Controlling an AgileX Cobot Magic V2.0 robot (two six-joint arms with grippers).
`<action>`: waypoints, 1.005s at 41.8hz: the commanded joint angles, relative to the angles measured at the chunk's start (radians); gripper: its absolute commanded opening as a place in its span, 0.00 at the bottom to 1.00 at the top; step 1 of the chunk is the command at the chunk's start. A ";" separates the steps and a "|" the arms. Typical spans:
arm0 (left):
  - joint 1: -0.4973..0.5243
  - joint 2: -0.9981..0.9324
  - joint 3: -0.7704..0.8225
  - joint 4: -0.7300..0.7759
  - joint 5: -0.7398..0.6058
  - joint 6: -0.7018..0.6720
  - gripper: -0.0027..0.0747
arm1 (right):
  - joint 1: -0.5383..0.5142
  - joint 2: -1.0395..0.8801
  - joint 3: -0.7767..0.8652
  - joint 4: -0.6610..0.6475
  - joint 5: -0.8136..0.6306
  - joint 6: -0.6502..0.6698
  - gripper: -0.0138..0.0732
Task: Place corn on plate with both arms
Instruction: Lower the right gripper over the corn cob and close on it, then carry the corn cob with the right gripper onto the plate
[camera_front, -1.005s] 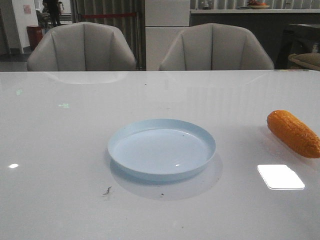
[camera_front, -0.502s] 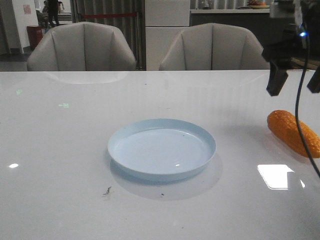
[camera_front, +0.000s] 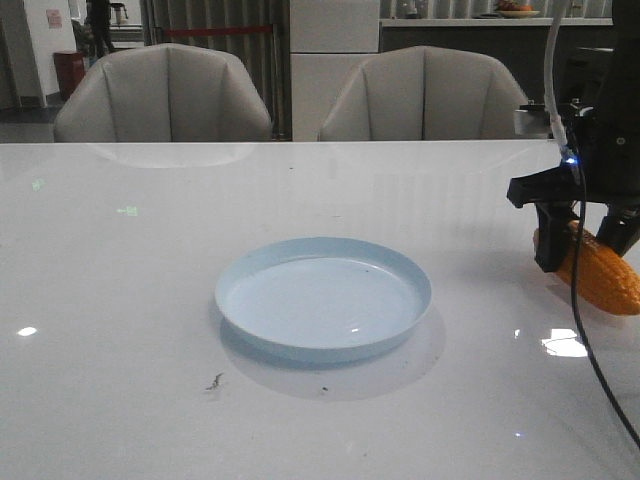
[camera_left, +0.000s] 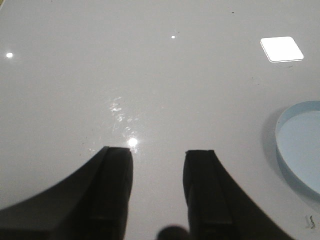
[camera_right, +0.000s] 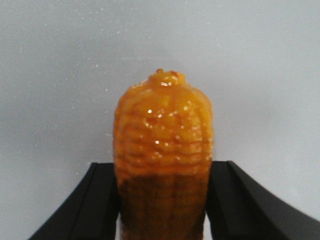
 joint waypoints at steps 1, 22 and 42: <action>0.002 -0.008 -0.027 -0.009 -0.066 -0.009 0.46 | -0.002 -0.058 -0.038 -0.004 -0.032 -0.004 0.40; 0.002 -0.008 -0.027 -0.009 -0.105 -0.009 0.46 | 0.277 -0.058 -0.458 0.092 0.200 -0.159 0.40; 0.002 -0.008 -0.027 0.005 -0.105 -0.009 0.46 | 0.478 0.126 -0.459 0.092 0.228 -0.159 0.40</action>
